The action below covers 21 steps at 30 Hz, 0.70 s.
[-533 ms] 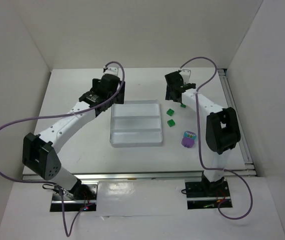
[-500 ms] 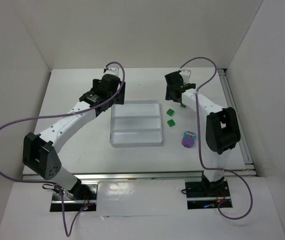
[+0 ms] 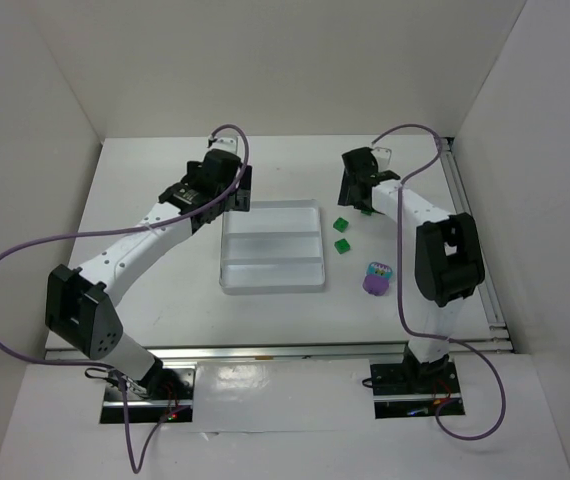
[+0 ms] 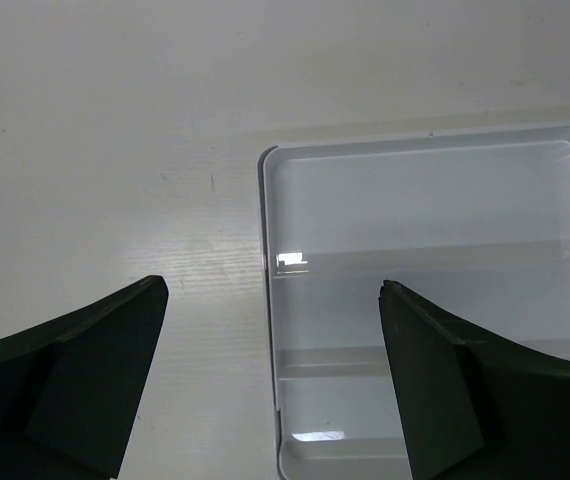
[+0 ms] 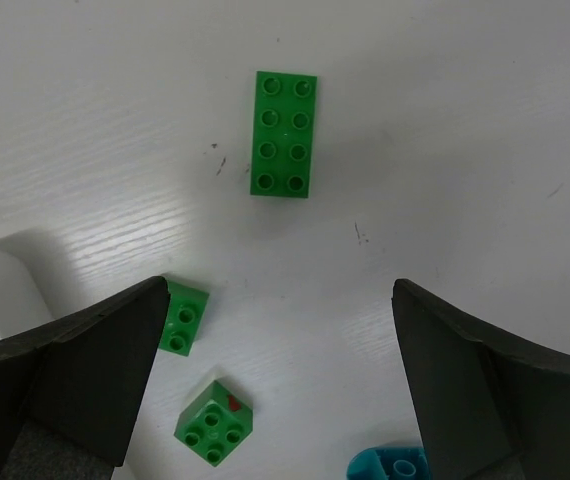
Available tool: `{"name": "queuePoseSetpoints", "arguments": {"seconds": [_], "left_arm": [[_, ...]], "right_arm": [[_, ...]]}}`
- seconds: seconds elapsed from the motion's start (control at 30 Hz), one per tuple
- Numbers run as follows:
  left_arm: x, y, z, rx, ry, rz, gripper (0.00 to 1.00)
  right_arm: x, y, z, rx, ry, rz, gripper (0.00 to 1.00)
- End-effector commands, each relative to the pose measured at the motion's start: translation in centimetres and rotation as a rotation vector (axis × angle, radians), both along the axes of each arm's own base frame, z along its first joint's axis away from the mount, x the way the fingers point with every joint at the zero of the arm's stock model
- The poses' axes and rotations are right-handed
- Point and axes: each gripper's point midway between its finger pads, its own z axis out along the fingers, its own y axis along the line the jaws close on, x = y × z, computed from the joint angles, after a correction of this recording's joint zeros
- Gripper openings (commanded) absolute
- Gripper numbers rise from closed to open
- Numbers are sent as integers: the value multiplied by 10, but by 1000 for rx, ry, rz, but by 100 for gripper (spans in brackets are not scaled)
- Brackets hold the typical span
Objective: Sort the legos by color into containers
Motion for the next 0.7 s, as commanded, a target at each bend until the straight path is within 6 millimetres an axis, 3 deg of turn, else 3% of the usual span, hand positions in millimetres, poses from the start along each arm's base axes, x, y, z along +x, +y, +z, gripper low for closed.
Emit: {"name": "queuePoseSetpoints", "arguments": {"seconds": [0.0,0.33,0.37,0.4,0.63,0.67], "left_arm": [[-4,1,14,-53,-22,21,100],[-17,-13,7,-128,24,-37,100],[-20,-14,5,-135,30,-49,100],[-23,-14,5,-120,34,-75,100],[-32,-6,6,-99,25,-82,100],[-32,-6,6,-99,25,-82,100]], "right_arm": [[10,-5,7,63,-48,-22,100],[46,-33,-15,124,-46,-23,100],[44,-33,-33,115,6,-26,100],[56,-31,-27,117,-10,-25,100],[77,-40,-52,97,3,-45,100],[81,-42,-52,113,-1,-53,89]]}}
